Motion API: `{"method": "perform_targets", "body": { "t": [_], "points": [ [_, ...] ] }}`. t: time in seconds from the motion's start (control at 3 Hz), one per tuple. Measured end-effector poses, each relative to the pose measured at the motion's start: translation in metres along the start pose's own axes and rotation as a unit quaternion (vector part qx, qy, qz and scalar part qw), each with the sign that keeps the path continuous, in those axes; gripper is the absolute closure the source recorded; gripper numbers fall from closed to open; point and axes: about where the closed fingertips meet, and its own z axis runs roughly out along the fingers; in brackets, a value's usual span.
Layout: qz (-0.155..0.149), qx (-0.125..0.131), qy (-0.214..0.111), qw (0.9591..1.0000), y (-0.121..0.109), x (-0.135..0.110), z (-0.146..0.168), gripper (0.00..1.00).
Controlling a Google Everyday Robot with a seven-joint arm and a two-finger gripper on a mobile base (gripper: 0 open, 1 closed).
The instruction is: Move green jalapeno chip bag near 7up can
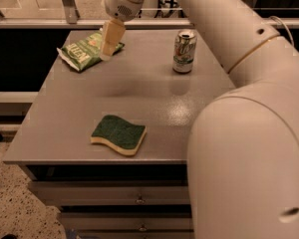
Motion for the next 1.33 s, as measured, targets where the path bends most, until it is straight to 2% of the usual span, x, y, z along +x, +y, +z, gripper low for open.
{"method": "perform_targets", "body": {
  "t": [0.33, 0.67, 1.33],
  "points": [
    [0.039, -0.01, -0.013, 0.9991, -0.013, -0.009, 0.049, 0.0],
    [0.083, -0.019, -0.018, 0.9962, -0.014, -0.01, 0.086, 0.0],
    [0.149, -0.014, -0.024, 0.9884, -0.014, -0.01, 0.133, 0.0]
  ]
}}
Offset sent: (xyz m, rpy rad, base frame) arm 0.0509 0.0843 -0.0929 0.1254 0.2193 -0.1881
